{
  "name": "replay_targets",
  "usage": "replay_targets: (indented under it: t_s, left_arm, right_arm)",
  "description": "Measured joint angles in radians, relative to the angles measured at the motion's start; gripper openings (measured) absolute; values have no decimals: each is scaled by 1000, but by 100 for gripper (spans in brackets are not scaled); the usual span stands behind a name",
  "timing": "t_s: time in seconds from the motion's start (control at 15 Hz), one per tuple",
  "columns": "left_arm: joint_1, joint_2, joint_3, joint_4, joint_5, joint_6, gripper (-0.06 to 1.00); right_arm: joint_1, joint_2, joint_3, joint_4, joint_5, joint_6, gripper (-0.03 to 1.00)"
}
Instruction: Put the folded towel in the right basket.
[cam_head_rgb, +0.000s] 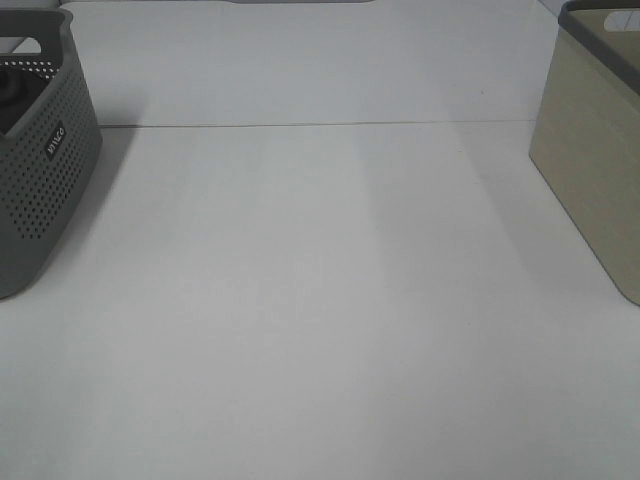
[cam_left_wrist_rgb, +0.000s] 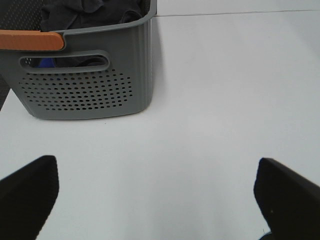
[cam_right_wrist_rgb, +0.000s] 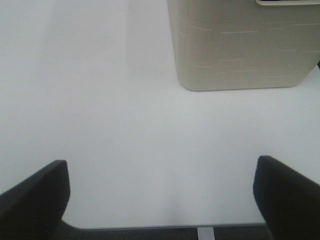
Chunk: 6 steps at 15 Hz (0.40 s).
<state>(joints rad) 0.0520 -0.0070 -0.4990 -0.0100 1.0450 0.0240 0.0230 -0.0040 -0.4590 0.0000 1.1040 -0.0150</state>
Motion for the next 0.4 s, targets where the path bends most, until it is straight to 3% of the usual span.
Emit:
replay_targets:
  t_s: [0.4]
  left_arm:
    - [0,0,0,0,0,0,99]
  right_arm:
    - [0,0,2,0,-1,0,96]
